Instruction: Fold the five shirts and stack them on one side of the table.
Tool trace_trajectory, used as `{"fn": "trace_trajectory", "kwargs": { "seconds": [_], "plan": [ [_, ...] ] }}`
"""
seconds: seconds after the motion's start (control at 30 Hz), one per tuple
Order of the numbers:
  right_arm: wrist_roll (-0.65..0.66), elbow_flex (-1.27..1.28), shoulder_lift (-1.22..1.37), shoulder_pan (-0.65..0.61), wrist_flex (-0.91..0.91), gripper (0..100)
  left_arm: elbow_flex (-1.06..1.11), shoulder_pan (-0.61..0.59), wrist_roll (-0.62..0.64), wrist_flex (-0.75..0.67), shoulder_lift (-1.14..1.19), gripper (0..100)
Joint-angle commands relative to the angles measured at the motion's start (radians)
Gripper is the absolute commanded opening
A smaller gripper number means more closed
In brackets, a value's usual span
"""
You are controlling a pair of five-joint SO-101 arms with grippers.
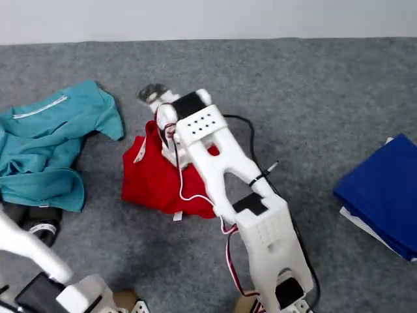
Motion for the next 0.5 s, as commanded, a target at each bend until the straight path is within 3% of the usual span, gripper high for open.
{"fn": "trace_trajectory", "kwargs": {
  "seconds": [0.0, 0.27, 0.47],
  "plan": [
    [0.025, -0.057, 0.027, -0.025, -0.012, 0.9, -0.01, -0.06, -0.037, 0.012, -0.041, 0],
    [0.025, -0.064, 0.065, -0.214, -0.148, 1.0, -0.008, -0.138, -0.078, 0.011, -0.035, 0],
    [0.025, -0.255, 0.068, -0.268, -0.156, 1.0, -0.005, -0.155, -0.078, 0.011, -0.035, 0]
  ]
}}
